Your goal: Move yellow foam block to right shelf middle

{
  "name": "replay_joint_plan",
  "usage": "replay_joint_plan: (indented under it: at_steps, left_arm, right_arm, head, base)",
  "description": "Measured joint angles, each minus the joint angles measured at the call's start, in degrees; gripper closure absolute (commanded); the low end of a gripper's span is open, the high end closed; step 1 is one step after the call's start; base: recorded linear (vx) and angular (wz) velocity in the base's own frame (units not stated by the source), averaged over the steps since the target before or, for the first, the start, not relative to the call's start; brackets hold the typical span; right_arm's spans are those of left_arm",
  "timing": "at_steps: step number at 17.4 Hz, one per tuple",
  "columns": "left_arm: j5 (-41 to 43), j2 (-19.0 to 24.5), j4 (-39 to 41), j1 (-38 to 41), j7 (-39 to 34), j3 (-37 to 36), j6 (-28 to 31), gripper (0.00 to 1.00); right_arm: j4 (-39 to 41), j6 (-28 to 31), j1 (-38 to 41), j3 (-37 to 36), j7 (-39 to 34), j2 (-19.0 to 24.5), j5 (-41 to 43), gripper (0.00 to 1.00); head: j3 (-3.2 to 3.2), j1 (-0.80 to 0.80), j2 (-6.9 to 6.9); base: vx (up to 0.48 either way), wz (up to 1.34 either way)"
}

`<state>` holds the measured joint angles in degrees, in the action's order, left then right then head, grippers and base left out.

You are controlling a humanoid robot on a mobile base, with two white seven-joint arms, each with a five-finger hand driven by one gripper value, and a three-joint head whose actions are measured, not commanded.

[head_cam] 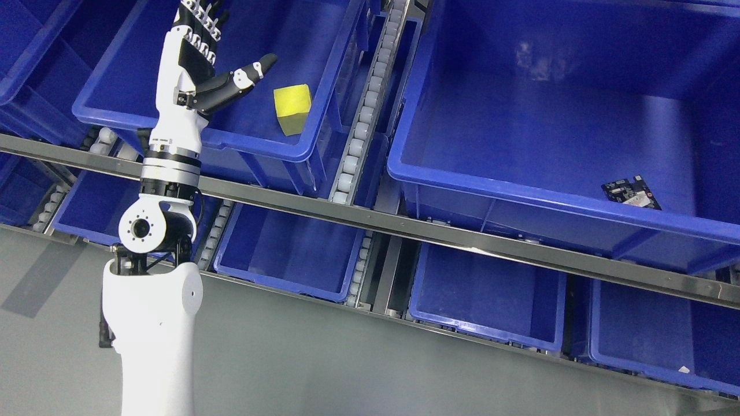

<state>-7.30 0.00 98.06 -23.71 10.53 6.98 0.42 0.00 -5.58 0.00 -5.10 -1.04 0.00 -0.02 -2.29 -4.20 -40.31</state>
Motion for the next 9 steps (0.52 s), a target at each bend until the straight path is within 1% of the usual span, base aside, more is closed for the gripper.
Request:
replay_joint_plan:
  at_steps: [2,9]
  left_arm:
    - [0.0,0.0,0.1,0.17,0.0,0.0,1.12,0.0]
    - [0.0,0.0,0.31,0.25,-0.04,0.35,1.9,0.0]
  right_arm:
    - [0.0,0.0,0.0,0.0,0.0,0.0,0.01,0.0]
    - [0.0,0.0,0.0,0.0,0.0,0.0,0.02,0.0]
  head:
    - [0.0,0.0,0.0]
    - [0.0,0.0,0.0]
  base:
    - [0.0,0.0]
    - [-0.023,0.0]
